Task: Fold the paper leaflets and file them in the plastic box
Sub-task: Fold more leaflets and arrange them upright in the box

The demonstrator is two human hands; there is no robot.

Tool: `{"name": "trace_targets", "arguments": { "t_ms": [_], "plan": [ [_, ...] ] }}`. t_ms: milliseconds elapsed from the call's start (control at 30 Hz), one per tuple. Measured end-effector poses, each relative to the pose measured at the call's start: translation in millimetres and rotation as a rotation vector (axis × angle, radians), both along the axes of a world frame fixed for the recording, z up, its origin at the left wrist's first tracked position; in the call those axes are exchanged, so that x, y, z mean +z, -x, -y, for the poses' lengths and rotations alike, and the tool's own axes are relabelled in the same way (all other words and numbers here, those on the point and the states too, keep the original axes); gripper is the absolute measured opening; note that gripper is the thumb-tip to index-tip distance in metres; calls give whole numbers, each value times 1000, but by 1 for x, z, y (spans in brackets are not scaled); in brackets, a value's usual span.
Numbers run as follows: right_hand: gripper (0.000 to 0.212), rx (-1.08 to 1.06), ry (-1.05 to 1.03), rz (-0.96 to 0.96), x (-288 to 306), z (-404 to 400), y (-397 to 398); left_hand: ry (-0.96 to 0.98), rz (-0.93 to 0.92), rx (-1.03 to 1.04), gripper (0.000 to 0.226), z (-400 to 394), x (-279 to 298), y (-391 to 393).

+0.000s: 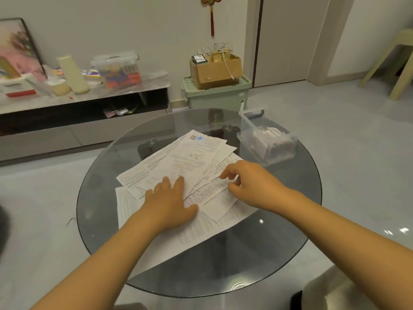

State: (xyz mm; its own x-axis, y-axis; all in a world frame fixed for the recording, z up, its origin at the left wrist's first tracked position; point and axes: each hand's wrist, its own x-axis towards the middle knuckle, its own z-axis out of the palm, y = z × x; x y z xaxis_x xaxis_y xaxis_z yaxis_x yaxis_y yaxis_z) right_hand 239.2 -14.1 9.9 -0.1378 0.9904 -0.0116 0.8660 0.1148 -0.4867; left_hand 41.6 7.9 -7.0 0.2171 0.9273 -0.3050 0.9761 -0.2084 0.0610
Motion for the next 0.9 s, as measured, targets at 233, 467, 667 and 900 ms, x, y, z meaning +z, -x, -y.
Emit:
{"name": "trace_targets", "arguments": {
  "t_ms": [233,467,667,900],
  "plan": [
    [40,157,37,25,-6,3,10,-63,102,-135,62,15,7,6],
    [45,268,22,141,-13,5,20,-38,300,-187,50,13,1,19],
    [37,255,-18,217,-18,6,24,-121,280,-272,47,11,2,21],
    [21,176,12,67,-13,7,20,-109,379,-231,37,16,12,22]
  ]
}}
